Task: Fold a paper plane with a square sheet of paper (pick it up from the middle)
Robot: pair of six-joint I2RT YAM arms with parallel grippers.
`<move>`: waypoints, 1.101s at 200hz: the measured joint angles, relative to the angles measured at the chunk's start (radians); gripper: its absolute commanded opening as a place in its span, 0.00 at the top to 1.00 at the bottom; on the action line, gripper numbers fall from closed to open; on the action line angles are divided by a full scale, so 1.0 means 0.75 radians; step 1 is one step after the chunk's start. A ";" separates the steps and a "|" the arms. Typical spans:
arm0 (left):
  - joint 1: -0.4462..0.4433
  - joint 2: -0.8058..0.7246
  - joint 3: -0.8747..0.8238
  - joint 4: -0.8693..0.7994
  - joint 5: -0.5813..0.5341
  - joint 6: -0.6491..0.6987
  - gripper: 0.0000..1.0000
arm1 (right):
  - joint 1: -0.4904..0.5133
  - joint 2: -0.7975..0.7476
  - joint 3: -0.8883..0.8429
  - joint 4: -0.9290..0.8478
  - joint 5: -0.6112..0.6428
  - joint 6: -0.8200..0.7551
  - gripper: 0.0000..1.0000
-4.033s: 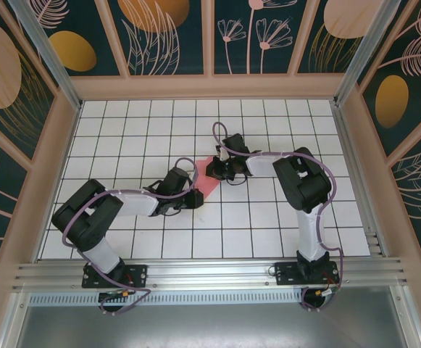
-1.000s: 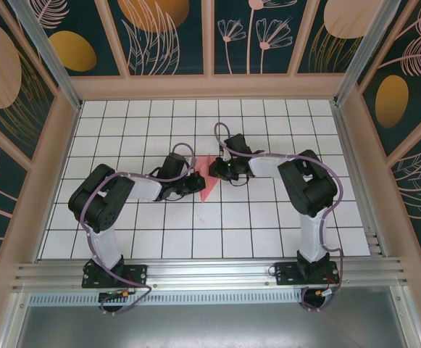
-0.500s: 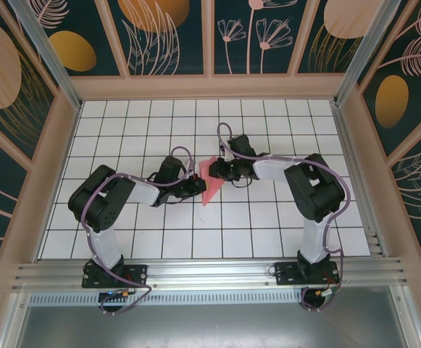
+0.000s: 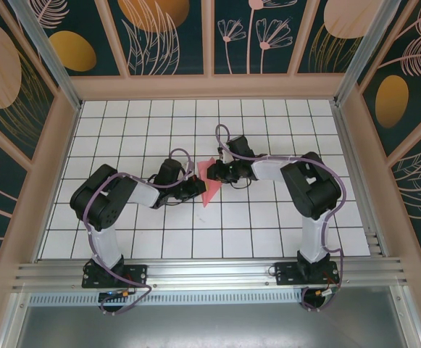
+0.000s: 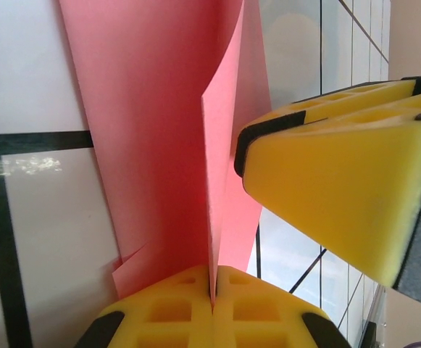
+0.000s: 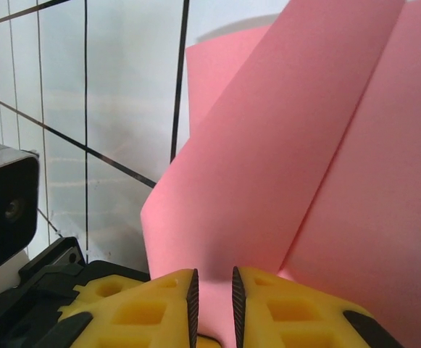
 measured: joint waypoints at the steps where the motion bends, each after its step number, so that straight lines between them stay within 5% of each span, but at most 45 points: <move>1: 0.000 0.000 0.000 0.000 0.000 0.000 1.00 | 0.000 0.000 0.000 0.001 -0.001 0.000 0.77; 120: 0.003 0.002 0.000 0.001 0.004 -0.004 1.00 | 0.009 0.085 0.051 0.003 -0.015 0.002 0.79; 164: 0.003 -0.035 -0.013 -0.016 -0.005 -0.010 0.78 | 0.026 0.103 0.095 -0.055 0.039 0.016 0.80; 220: 0.004 -0.263 -0.099 -0.156 -0.102 0.001 0.79 | 0.072 0.120 0.161 -0.142 0.170 0.041 0.80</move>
